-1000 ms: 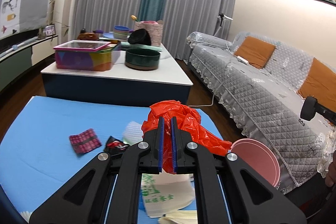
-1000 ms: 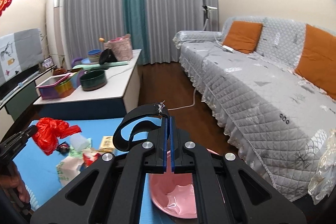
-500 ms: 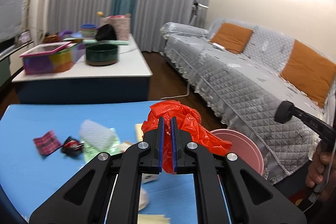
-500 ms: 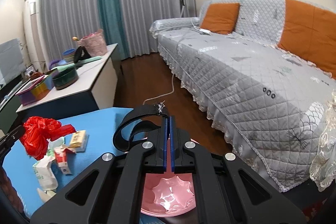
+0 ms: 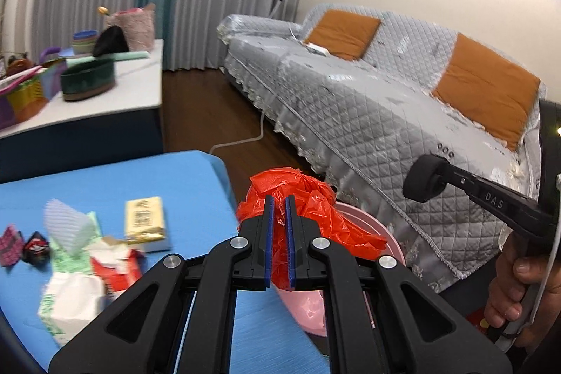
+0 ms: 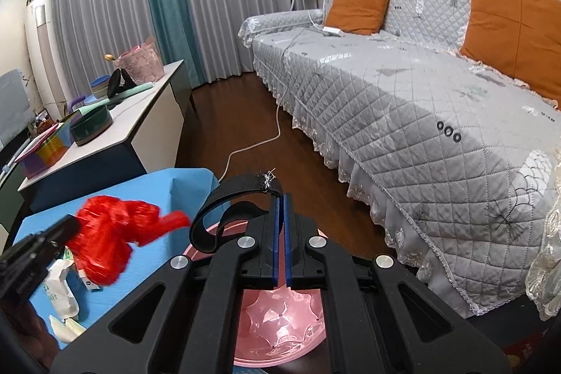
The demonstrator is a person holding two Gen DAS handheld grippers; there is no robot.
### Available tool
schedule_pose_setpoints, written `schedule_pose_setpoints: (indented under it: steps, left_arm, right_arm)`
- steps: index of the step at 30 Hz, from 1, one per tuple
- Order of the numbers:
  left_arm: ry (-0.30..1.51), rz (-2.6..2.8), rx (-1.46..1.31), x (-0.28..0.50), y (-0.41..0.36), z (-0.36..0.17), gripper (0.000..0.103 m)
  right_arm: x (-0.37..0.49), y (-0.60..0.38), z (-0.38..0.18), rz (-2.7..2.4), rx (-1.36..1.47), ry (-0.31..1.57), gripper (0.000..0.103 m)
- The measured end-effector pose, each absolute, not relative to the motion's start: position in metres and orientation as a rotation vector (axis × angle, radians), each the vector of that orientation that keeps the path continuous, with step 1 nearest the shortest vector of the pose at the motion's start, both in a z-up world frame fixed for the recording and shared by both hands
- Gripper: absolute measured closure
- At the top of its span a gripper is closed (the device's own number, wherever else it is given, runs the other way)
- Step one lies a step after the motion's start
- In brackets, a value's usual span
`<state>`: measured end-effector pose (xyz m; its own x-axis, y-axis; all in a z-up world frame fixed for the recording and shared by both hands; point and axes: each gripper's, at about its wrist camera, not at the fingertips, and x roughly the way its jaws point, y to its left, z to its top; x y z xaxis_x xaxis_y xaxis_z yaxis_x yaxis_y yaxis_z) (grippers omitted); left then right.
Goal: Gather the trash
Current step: 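Carry both items over the pink bin and open both tools to drop them, then move both tools back over the table toward the remaining trash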
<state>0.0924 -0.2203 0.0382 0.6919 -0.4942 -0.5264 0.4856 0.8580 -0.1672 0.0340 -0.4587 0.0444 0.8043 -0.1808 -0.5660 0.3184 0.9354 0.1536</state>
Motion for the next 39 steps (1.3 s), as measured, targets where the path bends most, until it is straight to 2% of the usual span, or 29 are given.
schedule_pose_setpoints:
  steps: [15,18,19,20,21,22,24,39]
  left_arm:
    - [0.657,-0.583,0.012,0.105,-0.257,0.013,0.097]
    - [0.671,-0.585,-0.001,0.108,-0.258,0.012,0.096]
    - [0.677,-0.585,-0.001,0.11,-0.259,0.011,0.089]
    - [0.684,-0.589,0.0,0.111,-0.26,0.01,0.076]
    - [0.689,-0.594,0.0,0.111,-0.26,0.01,0.07]
    - [0.684,-0.596,0.001,0.111,-0.26,0.011,0.067]
    - [0.673,-0.591,0.006,0.109,-0.258,0.013,0.067]
    - [0.655,-0.567,-0.003,0.098,-0.235,0.027,0.067]
  right_arm:
    - [0.041,-0.468,0.028,-0.266,0.258,0.626,0.1]
    - [0.042,-0.468,0.026,-0.266,0.265,0.638,0.096]
    - [0.043,-0.469,0.025,-0.26,0.271,0.646,0.093]
    - [0.043,-0.469,0.024,-0.256,0.276,0.652,0.093]
    - [0.044,-0.469,0.023,-0.255,0.28,0.655,0.088]
    - [0.044,-0.469,0.023,-0.256,0.28,0.656,0.079]
    - [0.043,-0.469,0.023,-0.265,0.277,0.654,0.069]
    - [0.044,-0.457,0.034,-0.246,0.267,0.617,0.068]
